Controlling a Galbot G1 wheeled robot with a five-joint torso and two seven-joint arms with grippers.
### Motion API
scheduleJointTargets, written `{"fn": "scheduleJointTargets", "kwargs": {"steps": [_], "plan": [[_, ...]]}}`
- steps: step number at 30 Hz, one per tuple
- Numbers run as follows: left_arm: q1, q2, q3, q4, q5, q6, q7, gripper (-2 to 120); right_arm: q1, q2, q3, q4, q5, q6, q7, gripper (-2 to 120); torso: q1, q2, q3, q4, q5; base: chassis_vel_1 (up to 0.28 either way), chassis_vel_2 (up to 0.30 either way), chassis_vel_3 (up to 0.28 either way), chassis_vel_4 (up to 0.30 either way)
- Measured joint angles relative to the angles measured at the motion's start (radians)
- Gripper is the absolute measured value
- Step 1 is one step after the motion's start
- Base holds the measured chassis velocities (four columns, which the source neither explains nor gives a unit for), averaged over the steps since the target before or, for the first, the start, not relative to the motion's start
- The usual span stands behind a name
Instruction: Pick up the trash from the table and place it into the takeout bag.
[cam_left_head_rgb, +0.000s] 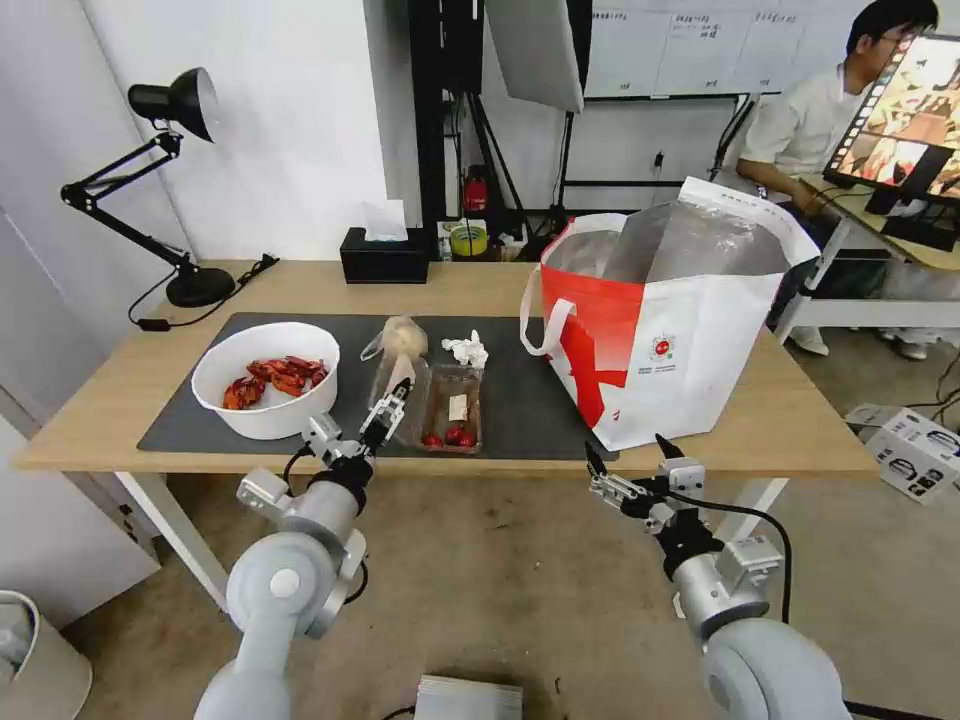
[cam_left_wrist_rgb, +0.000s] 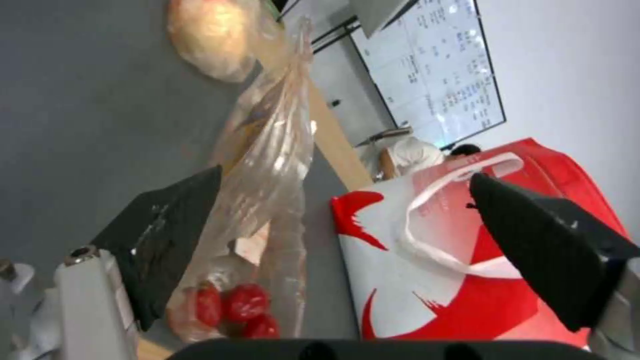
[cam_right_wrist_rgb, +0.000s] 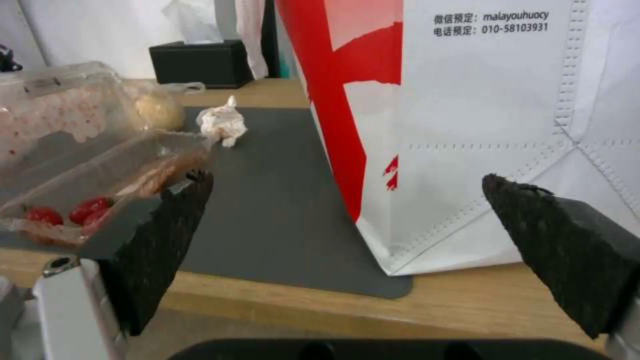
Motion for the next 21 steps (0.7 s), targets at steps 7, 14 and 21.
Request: {"fn": "scheduleJointTargets", "kwargs": {"steps": [7,14,21], "plan": [[-0.015,-0.015,0.043,0.002,0.000,0.002,-0.011,100,-0.002,-0.001,0.005,0.000,0.001,0.001,0.001,100,0.000,0.000,0.000,0.0000,0.0000,0.000,0.000,0.000,0.000],[-0.016,-0.024,0.083,0.007,0.003,0.004,-0.017,97,-0.003,-0.001,0.007,0.000,0.001,0.002,0.001,100,0.000,0.000,0.000,0.0000,0.0003,0.000,0.000,0.000,0.000],[-0.006,-0.037,0.128,0.033,0.023,0.004,-0.018,76,-0.003,0.003,0.006,-0.003,0.001,0.002,0.001,100,0.000,0.000,0.000,-0.0001,0.0000,0.000,0.000,0.000,0.000]]}}
